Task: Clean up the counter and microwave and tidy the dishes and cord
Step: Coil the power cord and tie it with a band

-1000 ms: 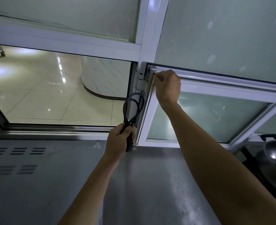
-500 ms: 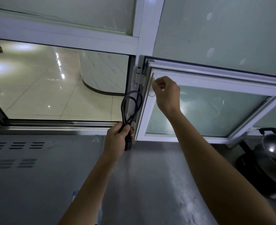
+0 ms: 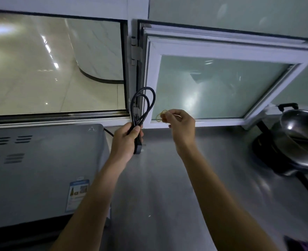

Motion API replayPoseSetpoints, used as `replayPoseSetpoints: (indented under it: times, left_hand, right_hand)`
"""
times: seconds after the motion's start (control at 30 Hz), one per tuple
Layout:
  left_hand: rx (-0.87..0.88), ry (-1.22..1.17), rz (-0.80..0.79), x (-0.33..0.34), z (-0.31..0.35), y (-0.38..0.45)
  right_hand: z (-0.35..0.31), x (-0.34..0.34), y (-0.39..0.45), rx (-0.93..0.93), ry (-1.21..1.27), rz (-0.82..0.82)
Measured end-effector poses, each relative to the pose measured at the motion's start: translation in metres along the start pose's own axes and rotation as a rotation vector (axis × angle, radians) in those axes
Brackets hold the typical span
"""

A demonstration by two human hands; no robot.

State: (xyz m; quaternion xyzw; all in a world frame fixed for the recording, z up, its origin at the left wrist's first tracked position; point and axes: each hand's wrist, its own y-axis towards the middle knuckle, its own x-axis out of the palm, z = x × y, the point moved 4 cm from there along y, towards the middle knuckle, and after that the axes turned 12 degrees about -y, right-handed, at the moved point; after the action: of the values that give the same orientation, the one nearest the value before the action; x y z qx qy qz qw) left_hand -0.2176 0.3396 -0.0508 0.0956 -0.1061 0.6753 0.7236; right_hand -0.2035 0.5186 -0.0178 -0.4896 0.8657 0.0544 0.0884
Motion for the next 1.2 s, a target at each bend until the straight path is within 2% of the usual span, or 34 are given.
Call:
replayPoseSetpoints:
  times: [0.17,0.4,0.73,1.2]
  left_hand:
    - [-0.025,0.051,-0.019,-0.001,-0.016,-0.003]
    - [-0.041,0.054,-0.011,-0.005,-0.03,-0.007]
    - [-0.072,0.076,0.003,-0.01,-0.037,-0.007]
    - [-0.083,0.083,0.011,-0.009,-0.035,-0.011]
  right_hand:
    - [0.029,-0.004,-0.015,0.148,0.122,-0.033]
    - [0.052,-0.002,-0.021,0.216,0.209,-0.087]
    - [0.058,0.005,-0.03,0.254,0.308,-0.187]
    - [0.067,-0.001,-0.035,0.253,0.294,-0.203]
